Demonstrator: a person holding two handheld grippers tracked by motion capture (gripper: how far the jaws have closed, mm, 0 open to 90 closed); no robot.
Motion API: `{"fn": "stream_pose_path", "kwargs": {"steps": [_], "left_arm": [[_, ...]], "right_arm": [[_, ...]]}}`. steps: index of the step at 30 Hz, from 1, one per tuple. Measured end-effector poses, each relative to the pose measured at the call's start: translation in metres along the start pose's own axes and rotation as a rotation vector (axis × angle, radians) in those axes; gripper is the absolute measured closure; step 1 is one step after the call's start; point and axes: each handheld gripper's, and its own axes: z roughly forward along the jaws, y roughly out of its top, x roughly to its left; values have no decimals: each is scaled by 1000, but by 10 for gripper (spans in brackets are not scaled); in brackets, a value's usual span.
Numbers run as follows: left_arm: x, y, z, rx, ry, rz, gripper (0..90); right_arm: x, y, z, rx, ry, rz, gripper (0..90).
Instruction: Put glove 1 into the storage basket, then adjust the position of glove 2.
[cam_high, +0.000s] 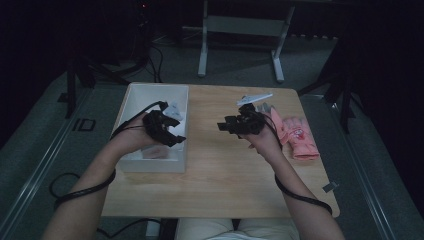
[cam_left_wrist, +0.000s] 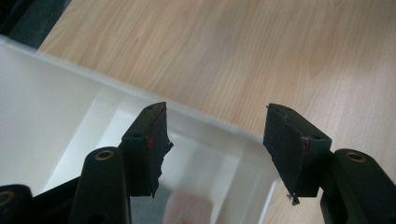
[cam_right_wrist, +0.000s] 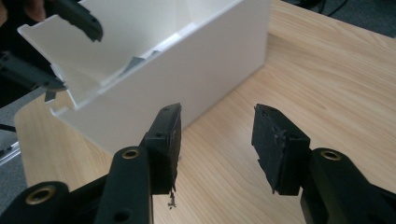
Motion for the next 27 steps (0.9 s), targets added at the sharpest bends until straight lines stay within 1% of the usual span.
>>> {"fn": "stream_pose_path", "kwargs": {"steps": [1, 4, 6, 8, 9, 10, 12, 13, 14, 16, 18, 19, 21, 23, 25, 27], "left_arm": [[-4, 5, 3, 6, 9, 8, 396], [-14, 19, 13, 16, 24, 9, 396], [-22, 28, 20, 29, 42, 4, 396], [-32, 36, 29, 28, 38, 10, 398], [-34, 39, 31, 34, 38, 7, 398], [-38, 42, 35, 38, 39, -3, 397], [-44, 47, 42, 48, 25, -22, 388], [-48, 49, 47, 51, 18, -32, 362], [-52, 51, 50, 53, 13, -34, 344], [-59, 53, 56, 51, 14, -44, 293], [-65, 54, 63, 48, 13, -56, 265], [-68, 54, 67, 38, 0, -61, 254], [-75, 53, 75, 24, -23, -47, 254], [-81, 52, 83, 12, -55, -48, 247], [-86, 50, 89, 7, -57, -51, 232], [-90, 47, 97, -1, -74, -69, 199]], "right_arm": [[-3, -3, -3, -1, -5, 4, 524], [-11, -14, -10, 5, -28, 2, 523], [-17, -21, -15, 7, -38, -1, 526], [-22, -26, -20, 4, -43, -1, 534], [-26, -30, -24, 3, -50, -5, 546], [-28, -32, -26, 7, -54, -10, 553], [-33, -38, -33, 9, -75, -26, 547], [-36, -41, -37, 6, -82, -23, 542], [-40, -44, -41, 3, -93, -23, 539], [-45, -50, -47, -5, -114, -16, 537], [-52, -55, -54, -5, -138, -12, 539], [-56, -58, -56, -7, -143, -16, 539], [-62, -65, -60, -7, -156, -19, 537], [-68, -71, -63, -11, -178, -17, 536], [-75, -76, -65, -15, -195, -8, 533], [-82, -82, -66, -22, -209, 1, 533]]}}
